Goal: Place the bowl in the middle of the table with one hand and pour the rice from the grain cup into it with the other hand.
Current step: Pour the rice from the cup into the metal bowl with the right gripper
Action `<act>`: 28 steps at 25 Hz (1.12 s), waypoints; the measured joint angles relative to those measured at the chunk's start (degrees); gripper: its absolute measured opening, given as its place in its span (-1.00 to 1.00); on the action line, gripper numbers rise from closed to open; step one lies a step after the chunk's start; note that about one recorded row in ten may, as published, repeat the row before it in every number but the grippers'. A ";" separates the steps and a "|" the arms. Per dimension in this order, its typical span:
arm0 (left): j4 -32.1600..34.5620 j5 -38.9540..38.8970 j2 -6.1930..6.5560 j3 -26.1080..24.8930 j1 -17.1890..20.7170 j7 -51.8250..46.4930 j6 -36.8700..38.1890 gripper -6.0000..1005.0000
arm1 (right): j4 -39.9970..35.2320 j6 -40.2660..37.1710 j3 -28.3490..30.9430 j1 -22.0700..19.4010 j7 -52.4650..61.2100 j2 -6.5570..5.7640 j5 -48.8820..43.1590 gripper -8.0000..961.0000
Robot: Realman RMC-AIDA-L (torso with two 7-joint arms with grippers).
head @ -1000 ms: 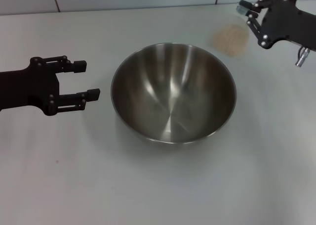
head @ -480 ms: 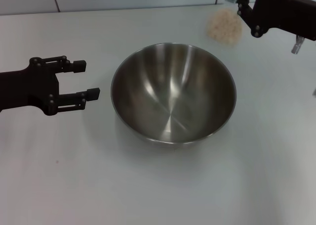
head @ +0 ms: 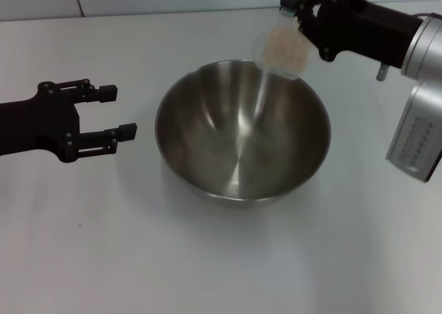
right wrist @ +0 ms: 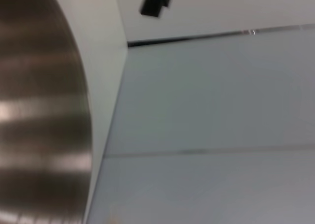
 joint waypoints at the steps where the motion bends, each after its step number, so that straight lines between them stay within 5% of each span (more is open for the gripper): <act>1: 0.00 0.00 0.00 0.00 0.00 0.00 0.00 0.44 | -0.88 0.01 -0.90 -0.60 -0.30 -0.01 -0.11 -0.95; 10: 1.35 -0.06 -0.24 -0.06 0.73 0.68 0.03 0.44 | -8.42 2.05 -6.65 -5.76 -8.39 0.07 -0.27 -0.95; 18: 1.52 -0.09 -0.26 -0.05 0.96 0.72 0.27 0.44 | -11.26 9.93 -12.30 -7.37 -14.62 0.08 -0.24 -0.94; 28: 1.97 -0.09 -0.26 -0.05 1.04 0.72 0.56 0.44 | -10.98 10.53 -14.51 -7.94 -17.03 -0.05 -0.40 -0.94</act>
